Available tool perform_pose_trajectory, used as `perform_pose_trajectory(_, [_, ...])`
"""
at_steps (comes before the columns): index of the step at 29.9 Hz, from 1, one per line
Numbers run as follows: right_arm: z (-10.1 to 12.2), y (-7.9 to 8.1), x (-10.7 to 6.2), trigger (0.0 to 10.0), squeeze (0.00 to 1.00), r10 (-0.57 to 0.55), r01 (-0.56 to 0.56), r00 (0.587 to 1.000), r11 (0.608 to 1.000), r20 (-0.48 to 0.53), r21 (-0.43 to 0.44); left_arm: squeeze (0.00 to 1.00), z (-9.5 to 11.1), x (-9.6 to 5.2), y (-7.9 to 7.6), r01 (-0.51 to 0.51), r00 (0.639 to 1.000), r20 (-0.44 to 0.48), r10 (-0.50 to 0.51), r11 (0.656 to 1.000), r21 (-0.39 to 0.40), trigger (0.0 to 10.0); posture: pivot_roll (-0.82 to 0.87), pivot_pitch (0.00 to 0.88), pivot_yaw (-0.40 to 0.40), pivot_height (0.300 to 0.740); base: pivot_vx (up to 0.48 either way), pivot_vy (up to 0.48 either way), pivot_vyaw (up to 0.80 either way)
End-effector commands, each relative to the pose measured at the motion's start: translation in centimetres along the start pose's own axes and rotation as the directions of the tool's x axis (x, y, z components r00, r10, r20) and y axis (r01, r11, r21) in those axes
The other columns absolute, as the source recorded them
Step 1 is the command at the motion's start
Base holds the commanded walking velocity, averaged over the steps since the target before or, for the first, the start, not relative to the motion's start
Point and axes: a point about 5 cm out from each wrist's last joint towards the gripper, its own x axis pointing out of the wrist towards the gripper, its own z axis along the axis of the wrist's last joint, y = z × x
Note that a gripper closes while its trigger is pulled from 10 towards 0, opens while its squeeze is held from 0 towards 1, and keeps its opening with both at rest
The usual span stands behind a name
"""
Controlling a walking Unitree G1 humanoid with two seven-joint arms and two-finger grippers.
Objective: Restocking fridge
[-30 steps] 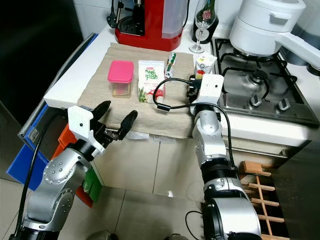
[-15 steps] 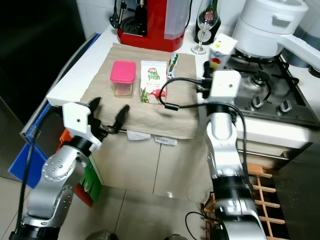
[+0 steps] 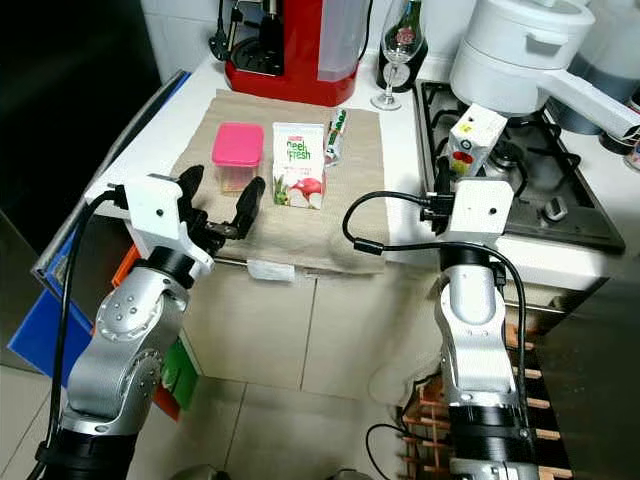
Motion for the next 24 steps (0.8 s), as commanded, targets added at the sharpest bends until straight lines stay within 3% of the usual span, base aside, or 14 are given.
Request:
perform_pose_trajectory(1, [0.3, -0.3, 0.0, 10.0, 0.00, -0.004, 0.004, 1.000, 1.000, -0.003, 0.011, 0.00, 0.1, 0.4, -0.1, -0.006, 1.000, -0.008, 0.006, 1.000, 0.001, 10.0, -0.03, 0.000, -0.042, 0.740, -0.277, 0.000, 0.00])
perform_pose_trajectory(19, [0.0, 1.1, 1.0, 10.0, 0.00, 0.064, -0.063, 0.997, 0.998, -0.038, 0.015, 0.00, 0.0, 1.0, 0.0, -0.001, 1.000, -0.009, 0.001, 1.000, -0.004, 10.0, -0.03, 0.000, -0.039, 0.740, -0.355, 0.000, 0.00])
perform_pose_trajectory(24, [-0.4, 1.2, 1.0, 10.0, 0.00, 0.075, -0.074, 0.995, 0.997, -0.062, 0.011, 0.00, 0.0, 1.1, 0.0, 0.003, 1.000, -0.006, -0.003, 1.000, -0.003, 10.0, -0.03, 0.000, -0.043, 0.740, -0.350, 0.000, -0.58])
